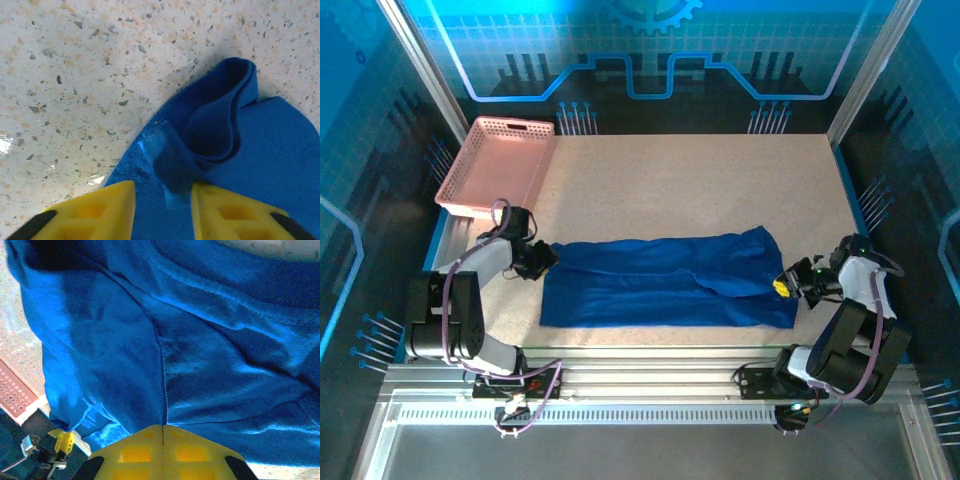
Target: Fold and stack the t-shirts
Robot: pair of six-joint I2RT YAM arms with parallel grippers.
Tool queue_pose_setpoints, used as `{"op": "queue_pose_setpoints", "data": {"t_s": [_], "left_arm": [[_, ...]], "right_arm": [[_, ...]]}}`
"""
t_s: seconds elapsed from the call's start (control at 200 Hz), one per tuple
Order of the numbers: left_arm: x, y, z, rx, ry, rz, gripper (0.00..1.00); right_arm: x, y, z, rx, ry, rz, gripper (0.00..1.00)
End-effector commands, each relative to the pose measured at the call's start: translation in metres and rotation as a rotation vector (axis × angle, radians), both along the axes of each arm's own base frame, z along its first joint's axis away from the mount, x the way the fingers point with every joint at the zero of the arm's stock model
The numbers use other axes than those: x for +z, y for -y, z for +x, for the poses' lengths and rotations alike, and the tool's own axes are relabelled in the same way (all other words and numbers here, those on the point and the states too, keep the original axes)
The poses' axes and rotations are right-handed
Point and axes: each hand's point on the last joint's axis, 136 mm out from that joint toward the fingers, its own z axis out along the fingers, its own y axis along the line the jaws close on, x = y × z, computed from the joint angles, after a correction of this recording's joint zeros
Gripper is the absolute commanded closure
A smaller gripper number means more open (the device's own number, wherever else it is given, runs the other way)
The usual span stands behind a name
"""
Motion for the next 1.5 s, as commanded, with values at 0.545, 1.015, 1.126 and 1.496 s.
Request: {"op": "queue_pose_setpoints", "data": {"t_s": [0.545,1.015,1.126,1.496], "left_arm": [[0.049,0.046,0.023,-0.044,0.136,0.011,0.46],[-0.007,0.061,0.014,0.006,0.032,-0.06,0.44],[0.033,0.084,0.023,-0.063,0.148,-0.103,0.37],[0.13,0.182,0.001,-0.405,0.474,-0.179,0.22]], "right_arm": [[-0.039,0.018,-0.028,-0.054,-0.158,-0.116,0.97],[-0.033,0.018,-0.019,-0.015,-0.129,-0.146,0.46],[-0.004,-0.005,-0.004,0.154,-0.03,-0.242,0.38],[0.011,-0.116,0.009,0.962,0.102,-0.552,0.35]]}}
